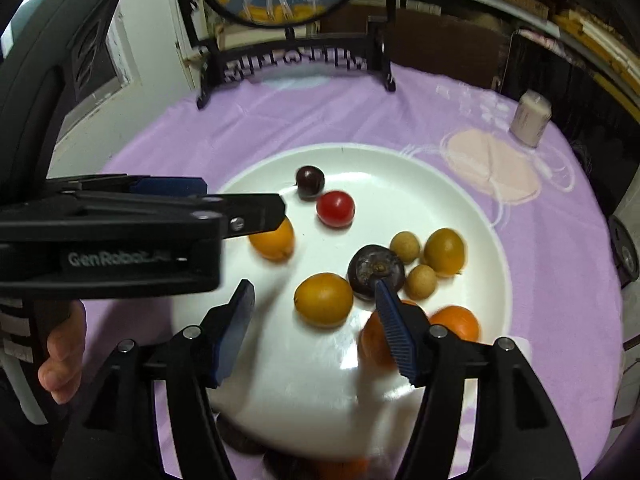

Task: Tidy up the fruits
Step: 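Grasp a yellow-orange fruit with the left tool while the right tool carries the orange, release both on plate, then grasp a red tomato with the right tool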

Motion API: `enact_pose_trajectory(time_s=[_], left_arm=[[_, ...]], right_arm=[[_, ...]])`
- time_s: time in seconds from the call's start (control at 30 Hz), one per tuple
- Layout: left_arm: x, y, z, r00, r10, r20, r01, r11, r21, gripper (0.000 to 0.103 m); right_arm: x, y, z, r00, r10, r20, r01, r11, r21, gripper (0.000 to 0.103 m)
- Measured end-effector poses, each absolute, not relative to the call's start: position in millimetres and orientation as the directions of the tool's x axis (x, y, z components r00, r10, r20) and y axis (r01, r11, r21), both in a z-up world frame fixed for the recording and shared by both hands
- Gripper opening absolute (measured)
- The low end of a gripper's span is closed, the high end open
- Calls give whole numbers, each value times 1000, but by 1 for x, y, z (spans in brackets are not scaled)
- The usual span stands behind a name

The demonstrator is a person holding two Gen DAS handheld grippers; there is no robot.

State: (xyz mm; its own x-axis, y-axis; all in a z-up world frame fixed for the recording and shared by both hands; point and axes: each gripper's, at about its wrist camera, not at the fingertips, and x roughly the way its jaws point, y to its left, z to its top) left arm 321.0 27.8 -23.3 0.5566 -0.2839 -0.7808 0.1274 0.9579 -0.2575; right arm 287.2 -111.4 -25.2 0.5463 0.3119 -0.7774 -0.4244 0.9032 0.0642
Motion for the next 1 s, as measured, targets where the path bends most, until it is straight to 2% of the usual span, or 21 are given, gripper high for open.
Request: enact_pose_trajectory(time_s=[0.07,0.13,0.23,0.43,0.7,0.77,0.8,0.83,1.0], left_arm=[[299,29,-11,589,-287,-755,145,957,-250,89],[264,30,-1,640,-261,-722,159,965,-208,93],[217,26,-2,675,-237,-699,192,971,-144,95],[150,23,-27,661,-254,-706,240,963,-122,95],[134,26,-50,618,-235,-750,224,967,-118,95],[134,26,-51,616,-225,-755,217,970,-112,95],[134,26,-51,614,-221,-758,214,971,-109,95],[134,26,-52,614,-218,-759,212,971,-108,95],[134,28,-52,611,-212,-762,206,973,-105,95]], right_arm=[[266,-119,-11,578,317,-752,-419,906,60,66],[234,-132,2,628,307,-715,-393,918,48,75],[194,-146,8,686,278,-672,-354,935,24,84],[135,-174,-3,701,232,-674,-270,962,50,85],[116,-181,-36,651,235,-721,-245,965,93,86],[121,-185,-44,638,231,-734,-223,968,110,71],[125,-186,-49,615,244,-750,-224,966,130,55],[128,-187,-54,593,262,-762,-226,962,155,51],[133,-184,-65,576,258,-776,-228,962,151,50]])
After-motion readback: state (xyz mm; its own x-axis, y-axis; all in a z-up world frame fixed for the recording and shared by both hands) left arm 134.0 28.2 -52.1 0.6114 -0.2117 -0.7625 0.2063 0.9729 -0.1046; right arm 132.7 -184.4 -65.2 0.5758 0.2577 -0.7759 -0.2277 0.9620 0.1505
